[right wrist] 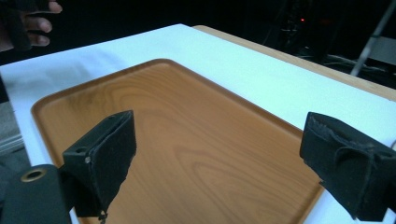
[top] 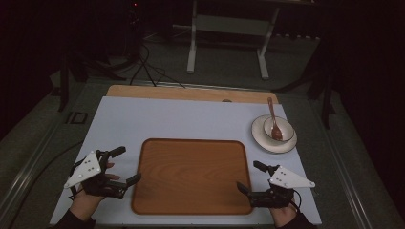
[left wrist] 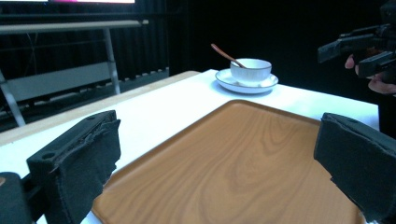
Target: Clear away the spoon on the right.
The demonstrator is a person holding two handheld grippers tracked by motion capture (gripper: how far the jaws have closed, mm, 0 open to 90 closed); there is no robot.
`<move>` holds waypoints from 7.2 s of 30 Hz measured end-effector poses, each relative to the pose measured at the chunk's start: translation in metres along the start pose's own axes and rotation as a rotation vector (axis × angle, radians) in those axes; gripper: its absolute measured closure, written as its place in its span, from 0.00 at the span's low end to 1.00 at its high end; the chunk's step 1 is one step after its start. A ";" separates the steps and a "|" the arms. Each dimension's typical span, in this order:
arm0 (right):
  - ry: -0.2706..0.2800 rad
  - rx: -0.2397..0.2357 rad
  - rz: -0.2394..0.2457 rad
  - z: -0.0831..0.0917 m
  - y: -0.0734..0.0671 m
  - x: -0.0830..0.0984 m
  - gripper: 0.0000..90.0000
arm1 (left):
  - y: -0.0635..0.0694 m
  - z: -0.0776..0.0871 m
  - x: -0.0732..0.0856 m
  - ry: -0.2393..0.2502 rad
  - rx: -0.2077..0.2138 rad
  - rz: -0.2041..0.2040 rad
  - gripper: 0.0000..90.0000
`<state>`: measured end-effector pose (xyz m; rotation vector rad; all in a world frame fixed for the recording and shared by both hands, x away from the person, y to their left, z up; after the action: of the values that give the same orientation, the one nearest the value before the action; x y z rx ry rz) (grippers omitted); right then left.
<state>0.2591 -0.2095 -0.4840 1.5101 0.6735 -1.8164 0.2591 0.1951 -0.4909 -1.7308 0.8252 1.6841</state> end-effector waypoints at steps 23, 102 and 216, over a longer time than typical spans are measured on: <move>0.049 -0.030 0.120 0.006 -0.017 -0.050 0.12 | 0.008 0.004 0.002 -0.019 -0.016 0.034 0.02; -0.375 0.550 -0.257 -0.091 0.281 0.011 0.65 | 0.005 0.004 0.008 -0.048 -0.021 0.056 0.02; -0.277 0.590 -0.368 -0.077 0.020 0.025 0.88 | 0.011 0.003 0.004 -0.037 0.007 0.033 0.02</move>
<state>0.3207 -0.1694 -0.5226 1.5022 0.2980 -2.6144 0.2485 0.1905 -0.4948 -1.6852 0.8459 1.7275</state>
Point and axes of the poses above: each handheld gripper's, and its own axes: z roughly backward along the jaws, x roughly out of its underside, y roughly to its right, the point moved 6 cm from there along -z, roughly forward along the jaws, and after that the axes turned 10 degrees about y, right-handed, at the moved point
